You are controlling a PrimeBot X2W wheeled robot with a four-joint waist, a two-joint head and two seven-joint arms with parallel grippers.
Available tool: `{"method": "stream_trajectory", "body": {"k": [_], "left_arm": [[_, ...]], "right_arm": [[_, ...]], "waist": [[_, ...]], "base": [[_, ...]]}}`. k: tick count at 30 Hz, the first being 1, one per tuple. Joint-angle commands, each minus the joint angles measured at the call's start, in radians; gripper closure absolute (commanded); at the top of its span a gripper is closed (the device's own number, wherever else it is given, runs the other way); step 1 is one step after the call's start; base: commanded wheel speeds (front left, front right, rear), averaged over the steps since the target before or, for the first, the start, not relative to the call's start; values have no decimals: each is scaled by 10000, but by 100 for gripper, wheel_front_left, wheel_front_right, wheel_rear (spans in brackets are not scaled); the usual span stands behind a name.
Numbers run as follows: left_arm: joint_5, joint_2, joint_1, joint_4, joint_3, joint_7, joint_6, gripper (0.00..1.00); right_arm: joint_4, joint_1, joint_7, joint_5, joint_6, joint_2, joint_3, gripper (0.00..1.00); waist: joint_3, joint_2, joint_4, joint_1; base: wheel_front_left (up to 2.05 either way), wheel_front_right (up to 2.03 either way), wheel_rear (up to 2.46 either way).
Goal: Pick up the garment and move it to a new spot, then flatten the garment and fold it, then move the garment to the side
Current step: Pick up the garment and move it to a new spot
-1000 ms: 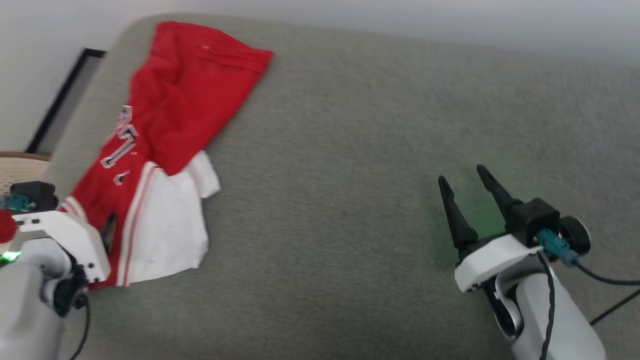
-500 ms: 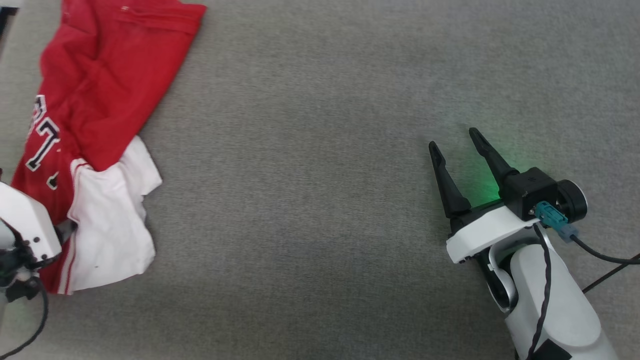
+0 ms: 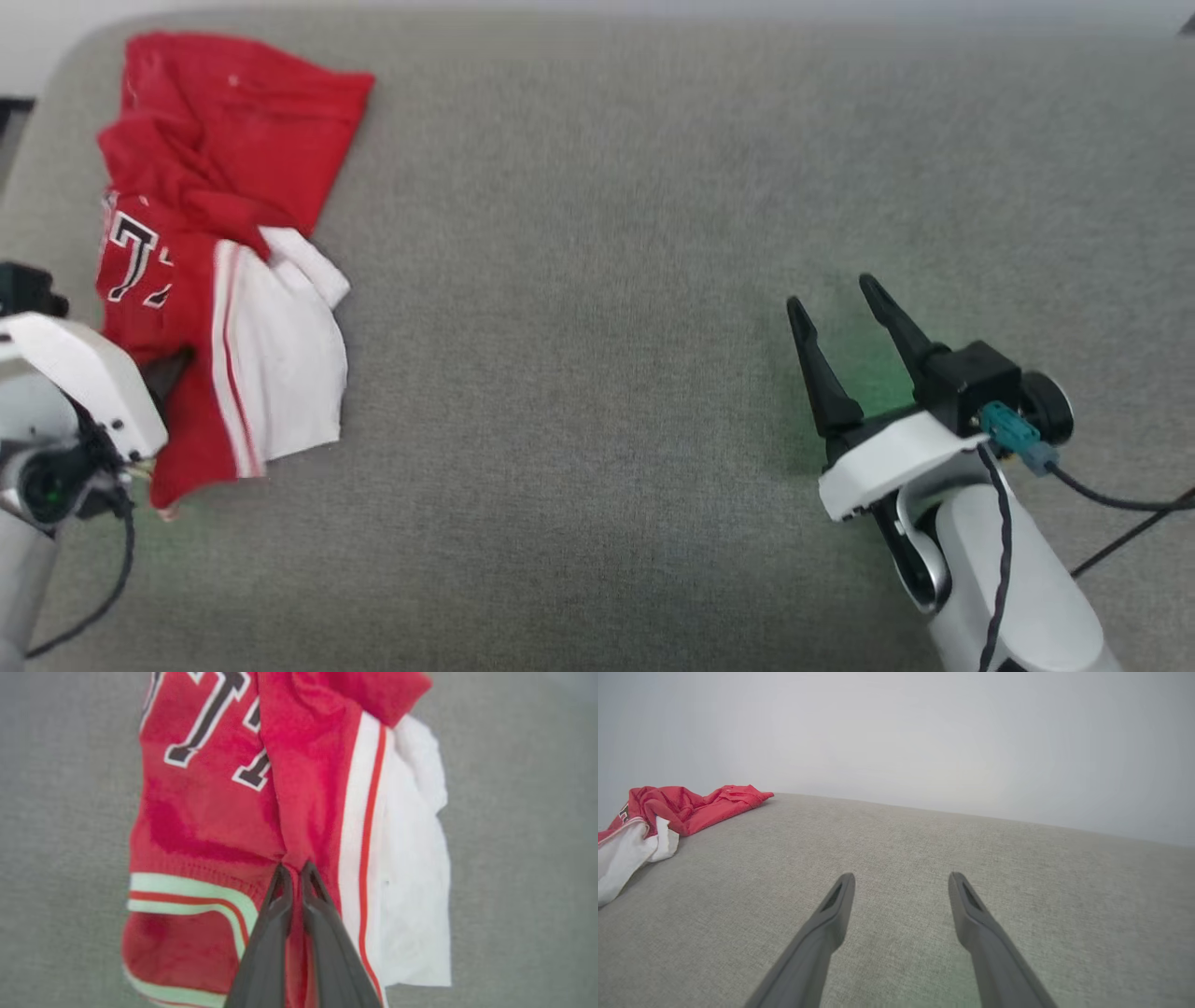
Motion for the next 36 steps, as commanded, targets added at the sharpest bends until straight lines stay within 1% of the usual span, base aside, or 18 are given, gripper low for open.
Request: {"method": "stream_trajectory", "body": {"k": [1,5,7,10,13,16,18,19,20,23,27,28,31,34,36], "left_arm": [[-152,246,-90,-254,-31,-42,-6,100],[-692,104,-203,-1418,-244,152,-11,100],[-1003,220,-239,-2080,-323,262,-10,100],[-1406,248,-315,-3158,-471,461,-10,100],[-1889,120,-549,-4195,-600,644,-10,100],[-2221,-229,-875,-5104,-776,700,-10,100],[-2375,-469,-1166,-5411,-853,708,-10,100],[-2391,-679,-1317,-5481,-942,749,-10,100],[-2103,-1062,-1776,-5627,-1226,748,-10,100],[-1739,-1689,-2388,-5403,-1771,668,-10,100],[-1337,-2502,-3314,-4692,-2377,462,-11,100],[-1337,-2502,-3314,-4692,-2377,462,-11,100],[-1224,-3075,-3832,-3990,-2700,102,-11,100],[-1241,-3318,-4084,-3311,-3177,-28,-10,100],[-1090,-3229,-4199,-2846,-3619,56,-10,100]], "right_arm": [[2,148,-48,77,1,44,-25,0],[32,414,-48,210,-1,127,-44,0],[5,485,-48,281,-1,153,-84,0],[-43,566,-48,365,1,229,-55,0],[-101,659,-48,459,1,242,-107,0],[-189,753,-48,655,1,252,-205,0],[-270,766,-48,910,1,257,-151,0],[-322,754,-48,1028,1,258,-148,0],[-440,709,-48,1265,1,259,-112,0],[-558,552,-48,1642,1,263,-47,0],[-750,408,-48,2212,1,257,55,0],[-750,408,-48,2212,1,257,55,0],[-839,340,-48,2579,1,268,113,0],[-888,370,-48,2940,1,265,157,0],[-895,407,-48,3166,1,267,226,0]], "waist": [[-472,0,-68,0],[-856,0,-283,0],[-962,0,-470,0],[-1006,0,-875,0],[-957,0,-1369,0],[-829,0,-1919,0],[-689,0,-2320,0],[-608,0,-2523,0],[-401,0,-2940,0],[-27,0,-3584,0],[528,0,-4505,0],[528,0,-4505,0],[867,0,-5129,0],[1126,0,-5675,0],[1256,0,-6000,0]], "base": [[0,0,0],[0,0,0],[0,0,0],[0,0,0],[0,0,0],[0,0,0],[0,0,0],[0,0,0],[0,0,0],[0,0,0],[0,0,0],[0,0,0],[0,0,0],[0,0,0],[0,0,0]]}}
